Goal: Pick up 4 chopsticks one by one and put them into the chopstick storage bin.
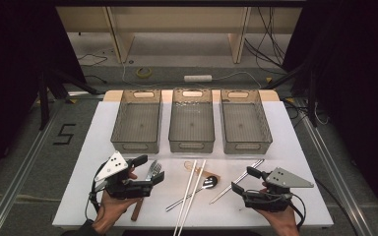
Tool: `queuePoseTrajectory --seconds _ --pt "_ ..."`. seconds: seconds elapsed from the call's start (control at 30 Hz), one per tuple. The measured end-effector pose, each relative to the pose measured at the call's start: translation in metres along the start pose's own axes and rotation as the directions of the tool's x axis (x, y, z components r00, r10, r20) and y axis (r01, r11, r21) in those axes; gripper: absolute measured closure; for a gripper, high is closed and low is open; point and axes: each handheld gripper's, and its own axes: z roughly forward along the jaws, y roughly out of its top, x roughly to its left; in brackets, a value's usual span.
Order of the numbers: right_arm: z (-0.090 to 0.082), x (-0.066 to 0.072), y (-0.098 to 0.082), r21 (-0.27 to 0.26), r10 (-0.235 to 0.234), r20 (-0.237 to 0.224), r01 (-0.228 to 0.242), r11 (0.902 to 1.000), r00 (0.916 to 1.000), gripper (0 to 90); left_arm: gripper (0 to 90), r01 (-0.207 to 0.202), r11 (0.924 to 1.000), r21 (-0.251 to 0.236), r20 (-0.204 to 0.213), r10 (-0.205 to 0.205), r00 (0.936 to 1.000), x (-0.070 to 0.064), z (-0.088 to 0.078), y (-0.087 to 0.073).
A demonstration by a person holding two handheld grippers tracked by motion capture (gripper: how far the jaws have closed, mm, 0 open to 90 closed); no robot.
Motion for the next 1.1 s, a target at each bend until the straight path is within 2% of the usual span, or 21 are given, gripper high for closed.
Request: queuePoseTrajectory --seconds 0.23,0.47,0.5,0.53,0.63,0.67,0.7,0.77,0.83,0.87,0.9,0.93,1.03,1.07,1.1 --pt "0.001 0.001 0.000 0.019 -0.017 -0.012 0.017 0.9997 0.9998 25.6 15.4 0.003 1.0000 0.001 0.001 -0.003 1.0000 0.000 0.000 0.000" --pt "0.004 -0.004 0.002 0.089 -0.043 -0.034 0.045 0.9950 0.9985 26.3 15.4 0.003 1.0000 0.001 0.003 -0.003 1.0000 0.000 0.000 0.000" --pt "0.005 -0.005 0.003 0.104 -0.043 -0.041 0.047 0.9934 0.9982 26.3 15.4 0.003 1.0000 0.001 0.004 -0.003 1.0000 0.000 0.000 0.000" --pt "0.006 -0.005 0.005 0.123 -0.067 -0.043 0.071 0.9899 0.9969 26.3 15.4 0.003 1.0000 0.002 0.005 -0.003 1.0000 0.000 0.001 0.000" --pt "0.007 -0.006 0.007 0.145 -0.086 -0.047 0.092 0.9852 0.9952 26.3 15.4 0.004 1.0000 0.002 0.002 -0.004 1.0000 0.000 0.001 0.000" --pt "0.009 -0.009 0.011 0.175 -0.110 -0.062 0.119 0.9774 0.9920 26.7 15.4 0.005 1.0000 0.002 0.003 -0.005 1.0000 0.000 0.001 0.000" --pt "0.009 -0.009 0.011 0.175 -0.110 -0.062 0.119 0.9774 0.9920 26.7 15.4 0.004 1.0000 0.002 0.003 -0.004 1.0000 0.000 0.000 0.000" --pt "0.010 -0.012 0.016 0.217 -0.148 -0.059 0.157 0.9635 0.9872 27.2 15.4 0.004 1.0000 0.003 0.002 -0.004 1.0000 0.000 0.000 0.000" --pt "0.013 -0.017 0.020 0.261 -0.174 -0.081 0.189 0.9466 0.9814 28.2 15.4 0.005 1.0000 0.003 0.003 -0.005 1.0000 0.000 0.001 0.000" --pt "0.016 -0.021 0.024 0.302 -0.194 -0.100 0.215 0.9287 0.9760 28.4 15.4 0.005 1.0000 0.002 0.003 -0.005 1.0000 0.000 0.001 0.000" --pt "0.016 -0.021 0.024 0.302 -0.194 -0.100 0.215 0.9287 0.9760 28.4 15.4 0.004 1.0000 0.002 0.003 -0.004 1.0000 0.000 0.001 0.000" --pt "0.018 -0.023 0.026 0.320 -0.209 -0.103 0.232 0.9188 0.9724 28.4 15.4 0.004 1.0000 0.002 0.003 -0.004 1.0000 0.000 0.001 0.000" --pt "0.024 -0.026 0.032 0.374 -0.246 -0.120 0.273 0.8863 0.9618 28.6 15.4 0.005 1.0000 0.003 0.003 -0.005 1.0000 0.001 0.000 0.000" --pt "0.028 -0.028 0.034 0.399 -0.269 -0.139 0.302 0.8655 0.9531 29.1 15.4 0.006 1.0000 0.003 0.003 -0.006 1.0000 0.001 0.000 0.000" --pt "0.028 -0.028 0.034 0.399 -0.269 -0.139 0.302 0.8655 0.9531 29.1 15.4 0.005 1.0000 0.003 0.003 -0.005 1.0000 0.001 0.000 0.000"
